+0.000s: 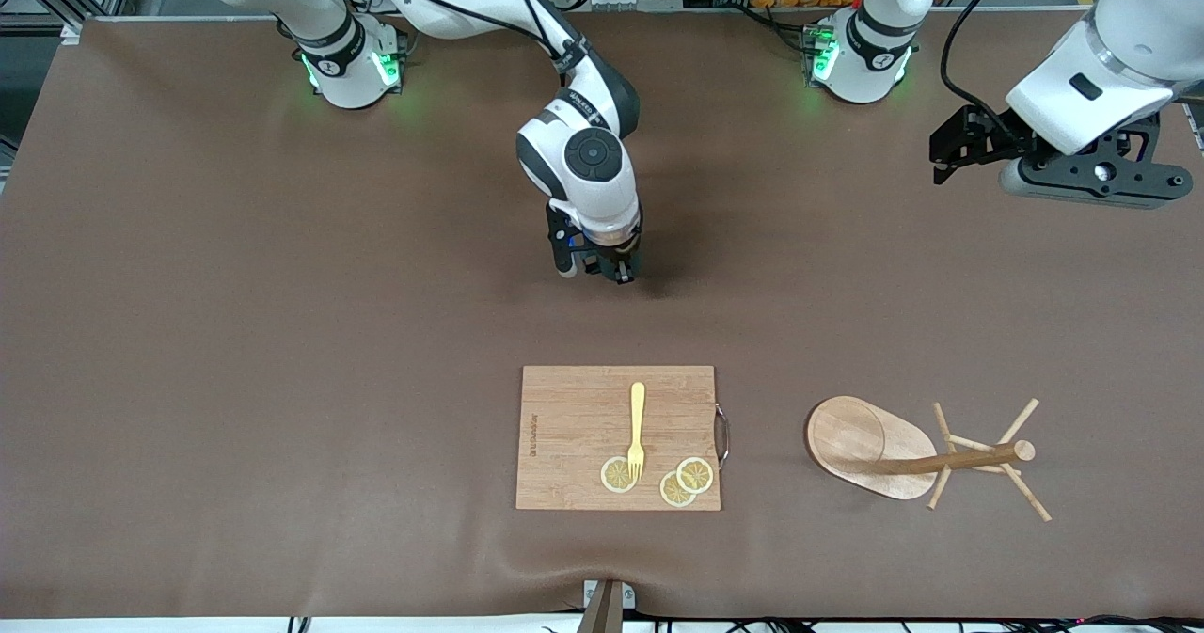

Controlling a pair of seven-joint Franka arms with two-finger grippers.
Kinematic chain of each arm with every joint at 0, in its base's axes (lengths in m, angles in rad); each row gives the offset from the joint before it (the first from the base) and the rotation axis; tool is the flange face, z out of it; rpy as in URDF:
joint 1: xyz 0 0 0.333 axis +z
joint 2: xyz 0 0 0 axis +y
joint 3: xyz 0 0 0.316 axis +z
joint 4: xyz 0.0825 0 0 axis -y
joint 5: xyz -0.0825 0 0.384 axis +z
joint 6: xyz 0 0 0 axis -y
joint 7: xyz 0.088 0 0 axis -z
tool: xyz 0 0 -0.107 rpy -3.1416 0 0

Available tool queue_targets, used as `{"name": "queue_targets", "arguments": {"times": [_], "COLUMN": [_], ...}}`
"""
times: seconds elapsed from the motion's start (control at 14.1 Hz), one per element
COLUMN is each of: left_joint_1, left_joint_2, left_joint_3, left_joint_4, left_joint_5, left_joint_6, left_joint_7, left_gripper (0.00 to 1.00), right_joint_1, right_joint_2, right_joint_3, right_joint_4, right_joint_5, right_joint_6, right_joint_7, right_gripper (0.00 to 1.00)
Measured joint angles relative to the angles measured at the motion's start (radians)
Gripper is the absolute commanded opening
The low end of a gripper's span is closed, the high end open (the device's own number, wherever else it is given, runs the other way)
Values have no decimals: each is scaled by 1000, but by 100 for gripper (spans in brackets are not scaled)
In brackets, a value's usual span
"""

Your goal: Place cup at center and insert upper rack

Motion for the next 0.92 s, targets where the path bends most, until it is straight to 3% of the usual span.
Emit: {"name": "queue_targets", "arguments": {"times": [0.07, 0.14, 0.21, 0.28, 0.35, 0.71, 0.92], "left_joint_1": [-1, -2, -3, -3, -3, -2, -2], "left_joint_2": [0, 0, 0, 0, 1, 5, 5], "left_joint_3": [0, 0, 0, 0, 0, 0, 0], "left_joint_4": [0, 0, 0, 0, 0, 0, 0], "left_joint_5": [0, 0, 0, 0, 0, 0, 0], "left_joint_6": [0, 0, 0, 0, 0, 0, 0], "left_joint_7": [0, 0, 0, 0, 0, 0, 0], "left_gripper": [100, 100, 100, 100, 100, 100, 100], "right_joint_1": [0, 0, 0, 0, 0, -4, -18], "right_joint_2": [0, 0, 0, 0, 0, 0, 0], "right_joint_3": [0, -1, -3, -6, -8, -14, -18], "right_joint_4": [0, 0, 1, 1, 2, 38, 79], "right_joint_5": [0, 0, 0, 0, 0, 0, 0], "right_joint_6": [0, 0, 0, 0, 0, -25, -112], "right_joint_7": [1, 2, 3, 3, 3, 7, 7], "right_gripper": [26, 34, 49, 70, 82, 92, 100]}}
